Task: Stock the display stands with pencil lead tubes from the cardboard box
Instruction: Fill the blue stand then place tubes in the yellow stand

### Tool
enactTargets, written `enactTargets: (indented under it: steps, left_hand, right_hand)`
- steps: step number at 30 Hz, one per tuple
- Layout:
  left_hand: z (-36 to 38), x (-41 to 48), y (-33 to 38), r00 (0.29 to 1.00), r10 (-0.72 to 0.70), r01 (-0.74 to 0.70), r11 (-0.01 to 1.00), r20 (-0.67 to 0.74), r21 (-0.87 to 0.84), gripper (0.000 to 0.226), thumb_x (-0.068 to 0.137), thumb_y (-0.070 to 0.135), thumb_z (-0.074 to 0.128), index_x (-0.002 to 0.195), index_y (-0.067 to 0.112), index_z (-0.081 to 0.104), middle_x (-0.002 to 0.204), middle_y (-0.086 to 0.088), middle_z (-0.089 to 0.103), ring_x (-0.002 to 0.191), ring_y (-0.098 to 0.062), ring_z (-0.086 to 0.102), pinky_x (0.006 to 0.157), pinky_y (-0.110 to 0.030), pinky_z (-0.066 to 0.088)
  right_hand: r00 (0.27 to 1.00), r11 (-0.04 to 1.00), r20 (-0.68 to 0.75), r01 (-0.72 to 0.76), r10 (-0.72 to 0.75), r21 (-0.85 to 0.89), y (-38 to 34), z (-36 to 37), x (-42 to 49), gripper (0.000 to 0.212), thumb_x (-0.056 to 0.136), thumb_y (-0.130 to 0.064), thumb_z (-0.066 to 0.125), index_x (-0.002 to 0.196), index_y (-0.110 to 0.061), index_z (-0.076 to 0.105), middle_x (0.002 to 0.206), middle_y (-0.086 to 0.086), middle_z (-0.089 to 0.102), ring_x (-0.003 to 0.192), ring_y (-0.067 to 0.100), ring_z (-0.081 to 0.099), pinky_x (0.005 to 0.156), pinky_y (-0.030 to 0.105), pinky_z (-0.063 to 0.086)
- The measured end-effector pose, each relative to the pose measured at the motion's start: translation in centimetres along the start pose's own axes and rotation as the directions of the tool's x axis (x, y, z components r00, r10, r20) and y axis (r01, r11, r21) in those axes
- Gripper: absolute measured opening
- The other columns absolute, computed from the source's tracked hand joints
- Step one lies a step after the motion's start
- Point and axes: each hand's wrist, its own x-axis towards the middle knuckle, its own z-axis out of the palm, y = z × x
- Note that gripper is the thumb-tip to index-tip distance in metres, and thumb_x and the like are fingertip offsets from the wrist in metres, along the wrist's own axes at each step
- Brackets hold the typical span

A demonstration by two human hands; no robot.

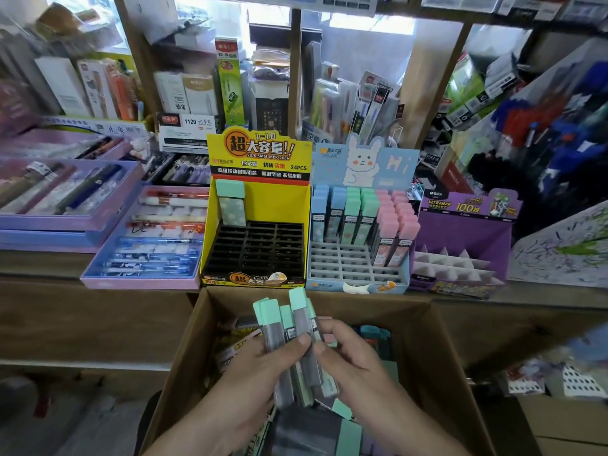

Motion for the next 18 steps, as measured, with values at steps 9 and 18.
enactTargets:
  steps: [9,18]
  left_hand:
    - [-1.1,0.7,0.3,0.997,0.024,-0.026,0.999,-0.075,-0.027,0.024,0.085,0.025,0.072,0.101,0.012,0.082,0.103,-0.014,0.079,0.089,-0.028,0.078,0.070,-0.036,0.063]
    - [-1.5,0.7,0.3,0.998,-0.035,0.033,0.998,-0.050,-0.049,0.032,0.096,0.021,0.066,0.121,0.003,0.069,0.109,-0.025,0.076,0.100,-0.039,0.075,0.072,-0.037,0.061]
  right_hand:
    - [0.991,0.992,-0.131,0.004,0.012,0.124,-1.4,-1.4,-0.2,0.016,0.105,-0.023,0.057,0.116,-0.017,0.067,0.113,0.012,0.077,0.106,0.030,0.074,0.089,0.037,0.061]
    - [0.961,0.992,-0.250,0.099,-0.114,-0.075,-3.6,-2.6,-0.1,0.015,0.098,-0.021,0.067,0.102,-0.030,0.078,0.103,-0.002,0.079,0.099,0.013,0.073,0.085,0.027,0.056]
